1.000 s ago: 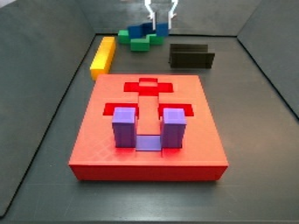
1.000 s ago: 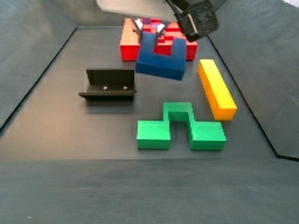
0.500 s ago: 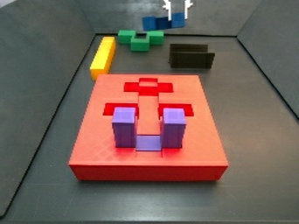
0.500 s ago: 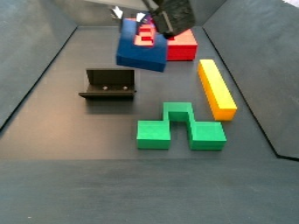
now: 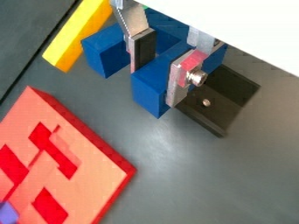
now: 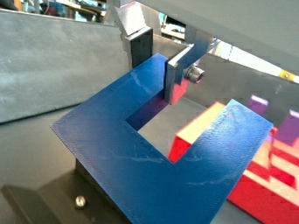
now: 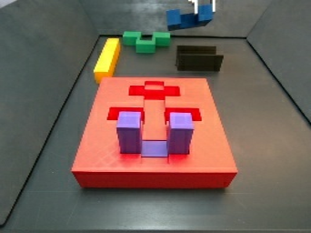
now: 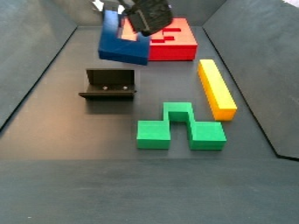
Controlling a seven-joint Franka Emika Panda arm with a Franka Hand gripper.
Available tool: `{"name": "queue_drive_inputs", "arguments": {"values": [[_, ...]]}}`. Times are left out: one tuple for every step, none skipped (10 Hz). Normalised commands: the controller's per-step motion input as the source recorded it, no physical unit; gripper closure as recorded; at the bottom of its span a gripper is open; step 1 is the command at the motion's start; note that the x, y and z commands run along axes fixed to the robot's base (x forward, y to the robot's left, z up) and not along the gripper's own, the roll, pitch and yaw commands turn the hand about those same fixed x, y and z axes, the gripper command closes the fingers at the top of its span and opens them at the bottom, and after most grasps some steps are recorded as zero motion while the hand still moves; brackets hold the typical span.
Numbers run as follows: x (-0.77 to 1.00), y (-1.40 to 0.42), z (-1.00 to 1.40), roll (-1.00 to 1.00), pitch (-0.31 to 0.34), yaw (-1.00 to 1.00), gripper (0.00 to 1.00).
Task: Pick up the blue object. Move up. Place the blue object on the fixture. Regrasp the blue object. Move to above the board. Insert the blue object.
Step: Place the blue object on the fixture.
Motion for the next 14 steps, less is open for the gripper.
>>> {"name": "queue_drive_inputs", "arguments": {"values": [[0.58, 0.00, 0.08, -0.31, 0.054, 0.00, 1.00], [0.58, 0.00, 0.07, -0.29, 0.063, 0.01, 1.00], [0.59, 0.01, 0.05, -0.28, 0.083, 0.03, 1.00], [0.42, 0.00, 0.00, -0.21, 0.071, 0.12, 1.00], [0.00, 0.02, 0.00, -0.06, 0.020, -0.01, 1.00], [0.00, 0.00, 0.00, 0.01, 0.000, 0.00, 1.00], [0.18, 0.04, 0.00, -0.06, 0.146, 0.04, 1.00], [0.46, 0.10, 0.07, -0.40, 0.280, -0.12, 1.00], [0.47, 0.16, 0.11, -0.55, 0.289, -0.45, 1.00], [0.47, 0.13, 0.07, -0.46, 0.369, -0.50, 1.00], [0.51, 0.15, 0.01, -0.45, 0.431, -0.43, 1.00], [0.55, 0.12, 0.00, -0.46, 0.466, -0.36, 1.00], [0.55, 0.10, 0.00, -0.56, 0.397, -0.35, 1.00], [0.44, 0.08, -0.08, -0.64, 0.200, -0.20, 1.00]]}}
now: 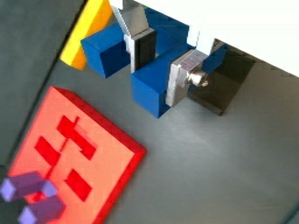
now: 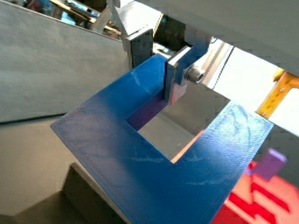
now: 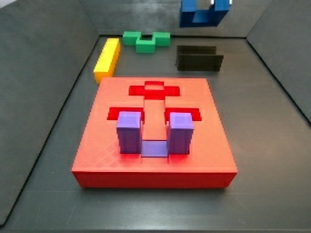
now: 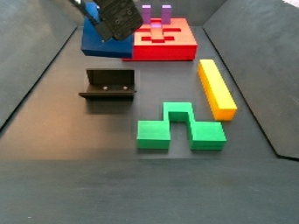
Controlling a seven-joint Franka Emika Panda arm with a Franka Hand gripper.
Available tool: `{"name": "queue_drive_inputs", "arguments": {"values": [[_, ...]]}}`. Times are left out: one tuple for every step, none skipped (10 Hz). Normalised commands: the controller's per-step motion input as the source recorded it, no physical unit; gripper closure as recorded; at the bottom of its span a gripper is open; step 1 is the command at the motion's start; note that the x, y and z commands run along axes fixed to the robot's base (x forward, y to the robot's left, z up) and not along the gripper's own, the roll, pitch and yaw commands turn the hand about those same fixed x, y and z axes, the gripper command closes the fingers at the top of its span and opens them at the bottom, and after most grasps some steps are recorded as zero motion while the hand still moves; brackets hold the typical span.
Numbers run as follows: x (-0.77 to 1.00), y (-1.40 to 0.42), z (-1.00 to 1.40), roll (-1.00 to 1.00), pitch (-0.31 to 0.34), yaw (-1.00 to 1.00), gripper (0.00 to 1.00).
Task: Pick up the blue object. Move up. Place the blue object on the fixture. Regrasp the blue object. Move to above the board. Insert the blue object.
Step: Place the blue object on the fixture.
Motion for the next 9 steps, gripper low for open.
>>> {"name": "queue_drive_inputs", "arguments": {"values": [[0.31, 0.10, -0.17, -0.67, 0.077, -0.01, 1.00], [0.28, 0.16, -0.25, -0.73, 0.003, 0.00, 1.00], [0.23, 0.19, -0.20, -0.76, 0.000, 0.00, 1.00], [0.11, 0.17, 0.00, -0.56, 0.009, 0.00, 1.00], [0.01, 0.08, 0.00, -0.15, 0.011, 0.00, 1.00], [0.00, 0.08, -0.10, 0.00, 0.131, 0.00, 1.00], [0.03, 0.13, -0.18, 0.00, 0.220, 0.00, 1.00], [0.02, 0.11, -0.22, 0.07, 0.231, 0.00, 1.00], [0.00, 0.05, -0.15, 0.16, 0.243, 0.00, 1.00]]}}
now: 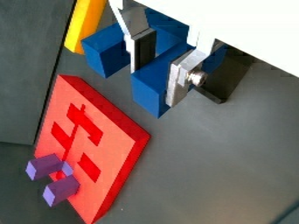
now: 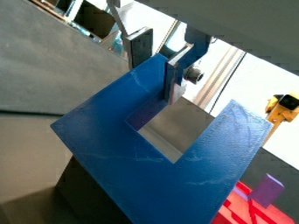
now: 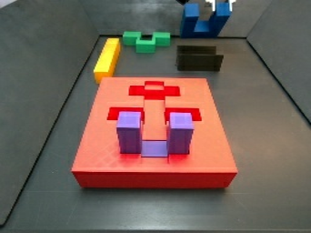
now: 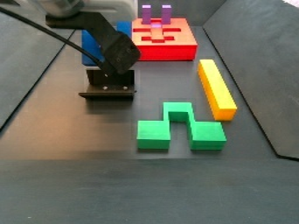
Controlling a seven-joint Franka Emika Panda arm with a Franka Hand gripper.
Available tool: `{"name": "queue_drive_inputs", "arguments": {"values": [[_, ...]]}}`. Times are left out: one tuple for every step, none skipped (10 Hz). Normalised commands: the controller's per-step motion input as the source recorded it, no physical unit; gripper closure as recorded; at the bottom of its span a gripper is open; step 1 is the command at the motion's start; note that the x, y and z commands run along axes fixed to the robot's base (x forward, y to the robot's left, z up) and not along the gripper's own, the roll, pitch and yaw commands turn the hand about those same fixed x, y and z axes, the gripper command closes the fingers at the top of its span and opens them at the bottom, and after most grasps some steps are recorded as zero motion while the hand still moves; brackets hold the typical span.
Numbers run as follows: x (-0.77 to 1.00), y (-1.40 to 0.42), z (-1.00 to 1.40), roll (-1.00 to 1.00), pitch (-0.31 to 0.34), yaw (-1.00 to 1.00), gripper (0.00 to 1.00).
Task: Pick up the blue object. Move up. Place the blue object on the fixture. Regrasp the blue object. Move to above the board. Insert the blue object.
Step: Place the blue object on the fixture.
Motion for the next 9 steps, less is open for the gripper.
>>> {"name": "queue_drive_inputs", "arguments": {"values": [[0.08, 0.03, -0.10, 0.23, 0.280, 0.00, 1.00], [0.14, 0.00, -0.07, 0.22, 0.223, 0.00, 1.00], [0.13, 0.00, -0.07, 0.25, 0.183, 0.00, 1.00], [0.14, 0.00, -0.06, 0.11, 0.103, 0.00, 1.00], [0.19, 0.00, -0.12, 0.05, 0.071, 0.00, 1.00], [0.27, 0.00, -0.18, 0.00, 0.060, 0.00, 1.00], [0.32, 0.00, -0.22, 0.00, 0.046, 0.00, 1.00], [0.29, 0.00, -0.23, 0.00, 0.037, 0.00, 1.00], [0.27, 0.00, -0.24, 0.00, 0.037, 0.00, 1.00]]}}
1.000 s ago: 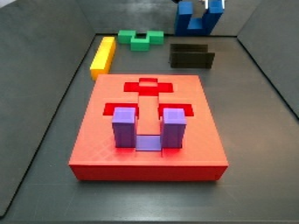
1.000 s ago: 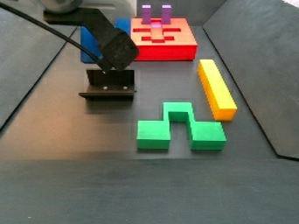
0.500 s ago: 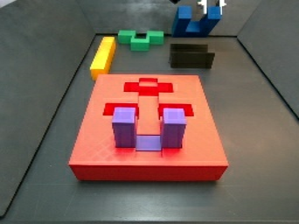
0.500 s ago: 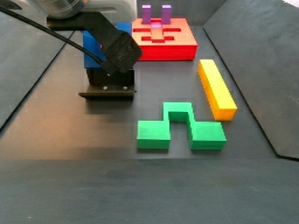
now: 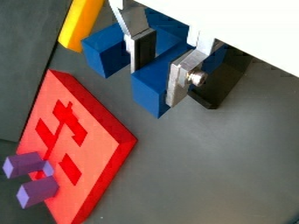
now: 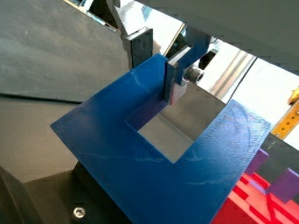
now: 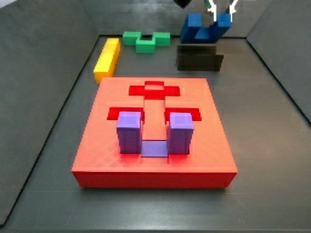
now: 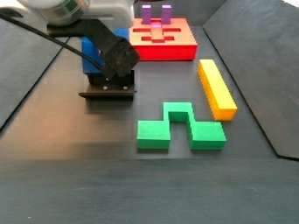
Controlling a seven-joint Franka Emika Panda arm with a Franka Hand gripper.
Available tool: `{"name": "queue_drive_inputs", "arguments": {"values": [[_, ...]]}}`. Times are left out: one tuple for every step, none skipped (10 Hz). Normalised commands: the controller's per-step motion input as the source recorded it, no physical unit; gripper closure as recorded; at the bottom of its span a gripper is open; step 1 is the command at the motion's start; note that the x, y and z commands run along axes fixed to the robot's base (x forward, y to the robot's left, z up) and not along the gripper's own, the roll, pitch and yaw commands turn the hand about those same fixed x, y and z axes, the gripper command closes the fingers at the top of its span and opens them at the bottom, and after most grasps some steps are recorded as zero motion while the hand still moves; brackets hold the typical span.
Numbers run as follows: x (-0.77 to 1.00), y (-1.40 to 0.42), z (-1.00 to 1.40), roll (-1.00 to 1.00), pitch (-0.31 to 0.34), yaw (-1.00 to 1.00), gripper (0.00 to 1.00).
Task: Pick up the blue object. Move up. Place the blue object on the fixture. Regrasp the blue object. Move to above the board. Insert the blue object.
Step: Place the blue object on the fixture.
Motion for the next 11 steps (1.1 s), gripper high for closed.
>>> {"name": "queue_drive_inputs", "arguments": {"values": [[0.27, 0.03, -0.27, 0.00, 0.031, -0.01, 1.00], [0.26, 0.07, -0.30, 0.00, 0.029, -0.02, 1.00], [0.25, 0.08, -0.29, 0.00, 0.029, -0.02, 1.00], [0.19, 0.11, -0.26, 0.00, 0.049, -0.03, 1.00], [0.00, 0.19, -0.15, 0.00, 0.000, -0.11, 1.00], [0.00, 0.19, -0.09, 0.00, 0.000, -0.08, 1.00], [-0.08, 0.11, -0.05, 0.00, 0.000, -0.07, 1.00], [-0.13, 0.00, -0.05, 0.00, 0.000, -0.07, 1.00], [-0.13, -0.06, -0.05, 0.12, 0.000, -0.06, 1.00], [-0.07, -0.17, -0.08, 0.32, 0.000, -0.10, 1.00], [0.00, -0.18, -0.06, 0.39, 0.000, -0.13, 1.00]]}}
